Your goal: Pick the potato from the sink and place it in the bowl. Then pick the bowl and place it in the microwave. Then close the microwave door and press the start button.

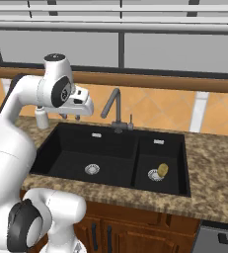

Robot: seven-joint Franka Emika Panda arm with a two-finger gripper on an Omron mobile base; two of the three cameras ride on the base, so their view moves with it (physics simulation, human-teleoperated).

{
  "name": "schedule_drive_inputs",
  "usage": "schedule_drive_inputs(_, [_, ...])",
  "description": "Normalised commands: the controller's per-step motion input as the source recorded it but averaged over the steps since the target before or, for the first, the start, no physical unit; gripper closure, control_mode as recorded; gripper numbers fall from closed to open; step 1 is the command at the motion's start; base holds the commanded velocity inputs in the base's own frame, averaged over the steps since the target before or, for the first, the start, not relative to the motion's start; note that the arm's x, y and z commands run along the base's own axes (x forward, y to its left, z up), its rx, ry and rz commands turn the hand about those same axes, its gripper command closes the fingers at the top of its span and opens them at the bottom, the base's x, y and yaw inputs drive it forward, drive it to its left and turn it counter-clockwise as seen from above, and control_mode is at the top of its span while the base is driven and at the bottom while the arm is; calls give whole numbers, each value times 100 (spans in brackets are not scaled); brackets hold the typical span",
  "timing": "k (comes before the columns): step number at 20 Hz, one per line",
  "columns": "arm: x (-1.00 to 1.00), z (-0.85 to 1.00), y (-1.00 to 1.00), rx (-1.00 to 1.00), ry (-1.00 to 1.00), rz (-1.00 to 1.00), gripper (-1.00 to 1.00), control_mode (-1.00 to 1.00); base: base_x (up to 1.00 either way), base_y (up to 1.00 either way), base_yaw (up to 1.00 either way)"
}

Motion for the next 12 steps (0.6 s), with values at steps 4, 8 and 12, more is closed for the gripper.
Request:
schedule_drive_inputs(4, [-17,0,0,0,-1,0,-100,-100,0,0,0])
schedule_drive_inputs(8, [-68,0,-2,0,-1,2,-100,-100,0,0,0])
schedule_drive_inputs(12, [-73,-1,-23,0,-1,0,-100,-100,0,0,0])
